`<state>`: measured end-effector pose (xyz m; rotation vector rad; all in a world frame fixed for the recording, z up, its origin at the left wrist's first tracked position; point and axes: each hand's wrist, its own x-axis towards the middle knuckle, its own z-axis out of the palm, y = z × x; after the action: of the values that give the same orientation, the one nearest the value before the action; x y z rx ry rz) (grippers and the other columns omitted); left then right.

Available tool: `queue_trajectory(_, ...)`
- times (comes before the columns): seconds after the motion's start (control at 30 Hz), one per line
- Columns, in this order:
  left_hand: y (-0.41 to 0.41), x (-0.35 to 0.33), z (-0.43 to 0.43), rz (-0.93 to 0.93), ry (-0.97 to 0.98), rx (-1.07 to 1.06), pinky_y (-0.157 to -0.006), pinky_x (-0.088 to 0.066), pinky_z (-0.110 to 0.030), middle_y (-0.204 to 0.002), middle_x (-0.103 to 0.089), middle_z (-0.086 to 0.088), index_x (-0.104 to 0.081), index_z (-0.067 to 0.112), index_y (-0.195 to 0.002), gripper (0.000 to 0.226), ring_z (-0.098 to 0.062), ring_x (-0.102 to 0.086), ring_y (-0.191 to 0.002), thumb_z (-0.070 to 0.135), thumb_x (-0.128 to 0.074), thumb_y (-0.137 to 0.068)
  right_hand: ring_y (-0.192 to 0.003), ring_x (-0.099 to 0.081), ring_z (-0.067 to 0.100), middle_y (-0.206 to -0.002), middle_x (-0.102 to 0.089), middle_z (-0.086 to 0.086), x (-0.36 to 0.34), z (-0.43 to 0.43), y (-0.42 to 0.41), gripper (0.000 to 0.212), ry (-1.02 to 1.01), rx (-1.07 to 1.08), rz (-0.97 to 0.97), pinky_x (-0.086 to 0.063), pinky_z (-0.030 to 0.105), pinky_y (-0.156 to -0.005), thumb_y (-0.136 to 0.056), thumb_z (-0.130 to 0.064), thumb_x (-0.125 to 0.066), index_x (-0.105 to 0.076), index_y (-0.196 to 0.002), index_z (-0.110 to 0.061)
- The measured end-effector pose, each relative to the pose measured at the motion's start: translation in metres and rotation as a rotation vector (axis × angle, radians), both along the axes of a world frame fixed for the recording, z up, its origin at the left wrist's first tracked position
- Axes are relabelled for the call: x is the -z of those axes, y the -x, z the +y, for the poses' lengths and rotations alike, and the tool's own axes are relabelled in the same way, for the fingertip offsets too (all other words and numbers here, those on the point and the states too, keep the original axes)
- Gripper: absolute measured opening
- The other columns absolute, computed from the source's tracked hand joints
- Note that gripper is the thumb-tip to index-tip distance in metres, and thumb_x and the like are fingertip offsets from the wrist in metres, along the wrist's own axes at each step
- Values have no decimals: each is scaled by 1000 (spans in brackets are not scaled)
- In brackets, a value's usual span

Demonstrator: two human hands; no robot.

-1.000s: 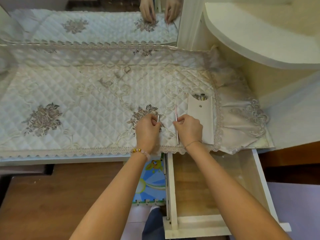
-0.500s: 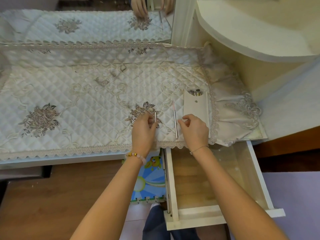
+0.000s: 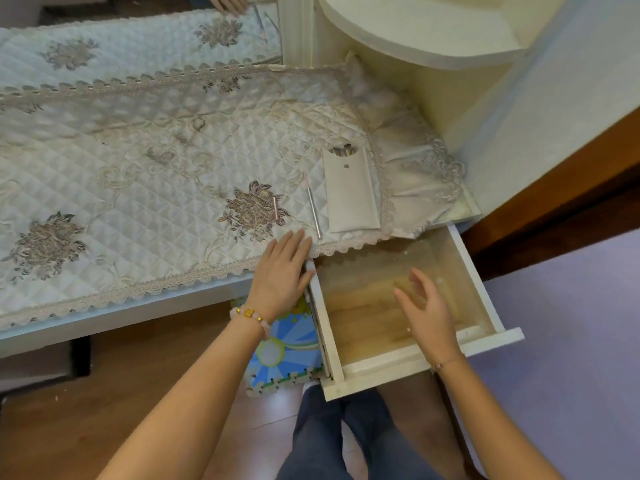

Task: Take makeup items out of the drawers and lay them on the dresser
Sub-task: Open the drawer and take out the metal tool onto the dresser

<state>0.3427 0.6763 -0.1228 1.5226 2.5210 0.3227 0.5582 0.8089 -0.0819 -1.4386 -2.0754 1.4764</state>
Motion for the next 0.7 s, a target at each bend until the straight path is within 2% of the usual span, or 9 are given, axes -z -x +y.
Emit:
queue_trajectory(0.1,0,0,-3,0,27,28,-116,-12,-44,-153,-24,-10,-26,11,-145,60,-28,-16,-142,37,-44,-95,-116,-50,13,-129,-54,2,6,-9,-35,44,124,170,34,-40,28,-96,-90,-24,-58,-47,-132,-17)
queue_trajectory(0.17,-3,-1,-3,-3,25,31,-116,-10,-43,-154,-21,-10,-24,11,-146,60,-28,-13,-143,37,-43,-95,-111,-55,17,-119,-59,3,12,-18,-55,34,181,290,48,-45,36,-98,-90,-22,-58,-55,-123,-15)
queue_trajectory(0.2,-6,-1,-4,-3,23,27,-116,-9,-43,-154,-20,-11,-23,10,-146,60,-29,-12,-143,36,-43,-95,-109,-57,20,-114,-60,4,15,-23,-63,28,220,364,68,-48,38,-95,-90,-20,-58,-57,-117,-14)
queue_trajectory(0.27,-10,0,-4,1,20,15,-117,-9,-43,-154,-19,-11,-22,10,-146,61,-29,-10,-143,36,-43,-95,-103,-60,23,-112,-60,11,20,-33,-76,19,314,541,120,-51,33,-86,-91,-17,-57,-57,-109,-12)
queue_trajectory(0.3,-11,1,-3,5,24,6,-117,-9,-43,-155,-18,-11,-21,9,-146,61,-29,-10,-143,37,-42,-95,-99,-60,22,-115,-59,15,22,-37,-80,19,361,625,136,-51,32,-83,-92,-17,-56,-56,-110,-10)
queue_trajectory(0.37,-12,1,-2,10,33,-11,-117,-9,-44,-155,-16,-11,-21,9,-146,62,-29,-8,-143,37,-42,-95,-99,-56,21,-123,-55,15,23,-44,-84,28,479,736,144,-50,36,-86,-93,-20,-53,-52,-117,-7)
queue_trajectory(0.53,-15,1,-4,-2,15,-20,-116,-8,-45,-155,-18,-10,-22,9,-146,62,-29,-9,-143,36,-44,-95,-126,-44,32,-143,-38,17,21,-51,-79,57,873,830,300,-38,47,-106,-95,-34,-48,-32,-141,-4)
queue_trajectory(0.6,-16,1,-4,-6,17,-18,-116,-7,-45,-155,-17,-10,-21,9,-146,62,-29,-8,-143,37,-43,-95,-131,-38,35,-147,-33,19,22,-49,-78,62,948,841,376,-37,45,-107,-95,-39,-47,-29,-142,-2)
queue_trajectory(0.7,-17,1,-3,-14,27,-31,-117,-6,-44,-155,-15,-9,-19,10,-147,63,-28,-6,-144,38,-42,-95,-130,-41,34,-144,-38,20,26,-43,-80,63,1027,836,481,-40,43,-100,-93,-45,-46,-36,-137,-2)
